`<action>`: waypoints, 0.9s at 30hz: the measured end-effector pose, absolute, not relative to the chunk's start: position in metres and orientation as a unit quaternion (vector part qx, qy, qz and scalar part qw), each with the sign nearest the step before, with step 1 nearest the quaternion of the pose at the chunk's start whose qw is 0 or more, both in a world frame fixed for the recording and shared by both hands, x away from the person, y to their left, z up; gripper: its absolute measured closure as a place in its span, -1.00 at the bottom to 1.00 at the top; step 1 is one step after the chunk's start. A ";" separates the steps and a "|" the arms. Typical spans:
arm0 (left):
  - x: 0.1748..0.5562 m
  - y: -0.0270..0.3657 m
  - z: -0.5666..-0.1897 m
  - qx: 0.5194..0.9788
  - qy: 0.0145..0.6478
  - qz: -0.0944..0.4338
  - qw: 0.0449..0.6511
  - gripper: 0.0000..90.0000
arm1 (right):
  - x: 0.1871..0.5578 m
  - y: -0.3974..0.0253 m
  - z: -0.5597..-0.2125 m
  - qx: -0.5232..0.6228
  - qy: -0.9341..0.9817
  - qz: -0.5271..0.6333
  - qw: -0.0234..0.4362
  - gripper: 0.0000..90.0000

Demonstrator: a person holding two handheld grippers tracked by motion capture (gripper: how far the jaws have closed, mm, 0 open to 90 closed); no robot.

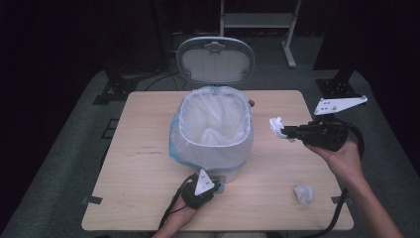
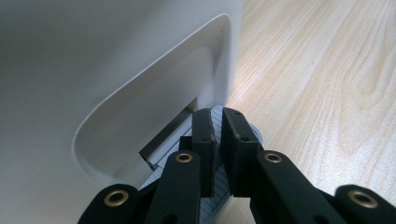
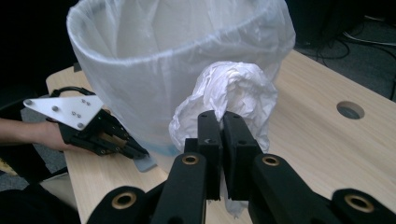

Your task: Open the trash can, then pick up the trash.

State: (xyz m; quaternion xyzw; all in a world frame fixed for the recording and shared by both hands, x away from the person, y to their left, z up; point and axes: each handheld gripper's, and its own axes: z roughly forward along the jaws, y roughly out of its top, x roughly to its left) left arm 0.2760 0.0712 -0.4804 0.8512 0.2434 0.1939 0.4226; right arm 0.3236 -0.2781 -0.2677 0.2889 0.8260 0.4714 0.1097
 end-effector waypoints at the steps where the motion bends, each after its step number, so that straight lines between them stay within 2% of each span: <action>1: 0.276 0.071 -0.480 0.851 0.244 0.194 0.423 0.87 | 0.325 -0.275 -0.262 0.285 0.826 0.475 0.107 0.91; 27: 0.277 0.071 -0.481 0.850 0.245 0.189 0.427 0.87 | 0.335 -0.230 -0.202 0.232 0.843 0.473 0.108 0.91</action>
